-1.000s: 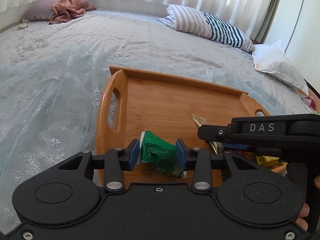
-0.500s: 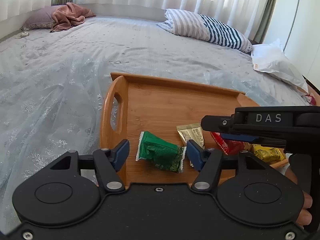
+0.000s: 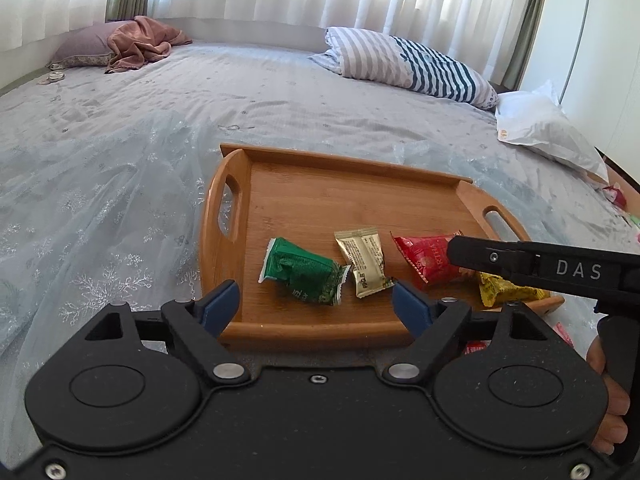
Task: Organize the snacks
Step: 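Open both tools and pull them back from the tray to the pile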
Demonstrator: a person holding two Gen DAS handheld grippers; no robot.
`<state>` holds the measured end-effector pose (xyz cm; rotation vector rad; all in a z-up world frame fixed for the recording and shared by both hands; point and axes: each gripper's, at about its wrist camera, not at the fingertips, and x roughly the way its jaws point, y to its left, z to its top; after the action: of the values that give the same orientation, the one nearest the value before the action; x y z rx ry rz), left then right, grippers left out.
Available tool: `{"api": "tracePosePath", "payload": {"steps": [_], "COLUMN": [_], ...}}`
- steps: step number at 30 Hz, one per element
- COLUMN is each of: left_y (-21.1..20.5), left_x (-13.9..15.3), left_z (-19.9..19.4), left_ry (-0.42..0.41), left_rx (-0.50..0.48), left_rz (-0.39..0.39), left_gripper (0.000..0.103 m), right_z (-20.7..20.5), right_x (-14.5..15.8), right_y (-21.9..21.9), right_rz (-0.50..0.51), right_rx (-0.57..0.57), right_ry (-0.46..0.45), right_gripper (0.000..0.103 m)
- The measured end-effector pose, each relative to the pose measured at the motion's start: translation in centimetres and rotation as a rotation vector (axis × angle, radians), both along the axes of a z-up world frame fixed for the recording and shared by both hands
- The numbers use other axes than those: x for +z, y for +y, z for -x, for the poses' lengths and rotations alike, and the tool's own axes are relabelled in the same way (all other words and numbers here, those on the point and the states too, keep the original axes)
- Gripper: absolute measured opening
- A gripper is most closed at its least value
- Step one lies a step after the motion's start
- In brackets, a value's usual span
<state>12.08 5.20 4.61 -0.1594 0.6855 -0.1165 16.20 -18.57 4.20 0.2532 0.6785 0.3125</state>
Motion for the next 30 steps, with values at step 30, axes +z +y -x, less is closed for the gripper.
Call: {"api": "tracePosePath", "payload": {"steps": [30], "left_y": [-2.5], "left_x": [-1.8], "left_z": [8.3], "left_ry": [-0.035], "left_rx": [-0.006], "left_rz": [-0.056], "left_gripper": [0.100], "right_z": [10.4], "right_x": [-4.6], "right_y": [-4.4], "right_rz": [0.289], "right_rx": [-0.105], "right_ry": [-0.198], "right_gripper": [0.089]}}
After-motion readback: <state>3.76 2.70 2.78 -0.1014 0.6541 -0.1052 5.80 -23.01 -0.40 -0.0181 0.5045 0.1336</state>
